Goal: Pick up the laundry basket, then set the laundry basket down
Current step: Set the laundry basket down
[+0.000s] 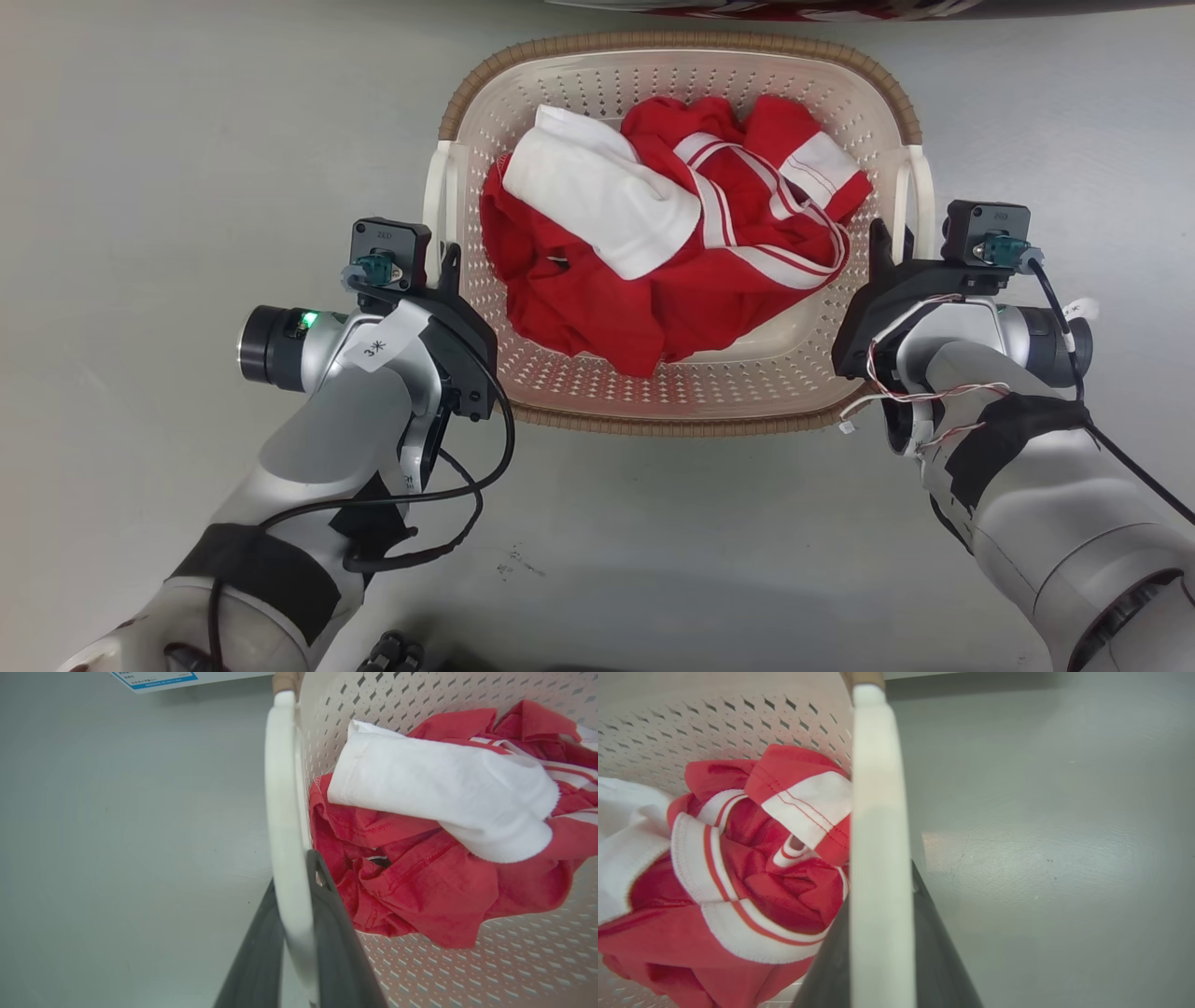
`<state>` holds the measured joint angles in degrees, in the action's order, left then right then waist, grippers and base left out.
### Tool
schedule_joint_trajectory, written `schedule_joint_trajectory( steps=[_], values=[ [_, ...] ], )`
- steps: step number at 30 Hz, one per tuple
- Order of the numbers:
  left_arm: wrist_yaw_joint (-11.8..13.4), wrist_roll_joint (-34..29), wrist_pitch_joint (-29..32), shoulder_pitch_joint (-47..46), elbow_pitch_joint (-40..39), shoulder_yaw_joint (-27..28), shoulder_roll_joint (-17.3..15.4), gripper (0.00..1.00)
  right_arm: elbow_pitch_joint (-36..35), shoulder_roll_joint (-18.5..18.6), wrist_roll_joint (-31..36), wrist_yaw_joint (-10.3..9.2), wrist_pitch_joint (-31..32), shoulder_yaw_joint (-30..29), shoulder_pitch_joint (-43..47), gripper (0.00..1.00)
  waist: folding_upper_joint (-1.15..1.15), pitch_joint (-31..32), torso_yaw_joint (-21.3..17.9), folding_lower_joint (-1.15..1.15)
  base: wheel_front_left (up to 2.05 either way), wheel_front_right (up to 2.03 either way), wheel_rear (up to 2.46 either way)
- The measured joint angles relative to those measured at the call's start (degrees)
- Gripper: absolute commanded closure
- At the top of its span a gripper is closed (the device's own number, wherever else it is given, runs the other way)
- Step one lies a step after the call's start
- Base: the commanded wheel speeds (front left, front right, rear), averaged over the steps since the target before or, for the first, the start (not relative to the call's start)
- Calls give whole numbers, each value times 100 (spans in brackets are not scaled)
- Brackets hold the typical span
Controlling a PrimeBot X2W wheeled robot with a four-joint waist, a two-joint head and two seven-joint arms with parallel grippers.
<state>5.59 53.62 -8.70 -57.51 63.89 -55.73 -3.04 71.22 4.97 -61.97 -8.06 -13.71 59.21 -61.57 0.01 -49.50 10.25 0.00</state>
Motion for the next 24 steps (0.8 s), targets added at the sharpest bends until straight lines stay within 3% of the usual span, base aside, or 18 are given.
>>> schedule_joint_trajectory(
  steps=[3, 5, 7, 9, 10, 11, 14, 16, 24],
  values=[
    [0, 1, -8, 1, 3, -18, 5, 100, 18, 0, 18, 0, -1, 2, 1, 100, 0, -2, 14, 0, 0, 0, 0],
    [0, 2, -55, 2, 14, -25, 10, 100, 23, 0, 23, 0, -2, 2, 2, 75, 0, 5, 22, 0, 0, 0, 0],
    [0, 2, -105, 0, 16, -26, 12, 98, 34, 0, 59, 0, -5, 19, 8, 58, -1, 17, 30, 0, 0, 0, 0],
    [1, 2, -122, -5, 24, -36, 25, 76, 33, -4, 59, 0, -7, 31, 16, 16, -1, 34, 36, 0, 0, 0, 0],
    [0, 2, -131, -8, 32, -47, 36, 74, 32, -7, 59, 0, -7, 32, 16, 3, -1, 43, 40, 0, 0, 0, 0],
    [-2, 2, -131, -7, 40, -60, 54, 74, 25, -11, 59, 4, -9, 32, 15, 3, -1, 53, 43, 0, 0, 0, 0],
    [-3, 14, -149, -7, 49, -64, 107, 53, 15, -55, 59, 26, -26, 34, 15, 0, -1, 86, 49, 0, 0, 0, 0],
    [-4, 19, -151, -4, 46, -78, 123, 0, 23, -54, 59, 27, -51, 32, 18, 0, -1, 115, 55, 0, 0, 0, 0],
    [3, 70, -207, 30, 108, -76, 133, 0, 66, -83, 71, 34, -53, 22, 25, 0, -1, 288, 92, 0, 0, 0, 0]
  ],
)
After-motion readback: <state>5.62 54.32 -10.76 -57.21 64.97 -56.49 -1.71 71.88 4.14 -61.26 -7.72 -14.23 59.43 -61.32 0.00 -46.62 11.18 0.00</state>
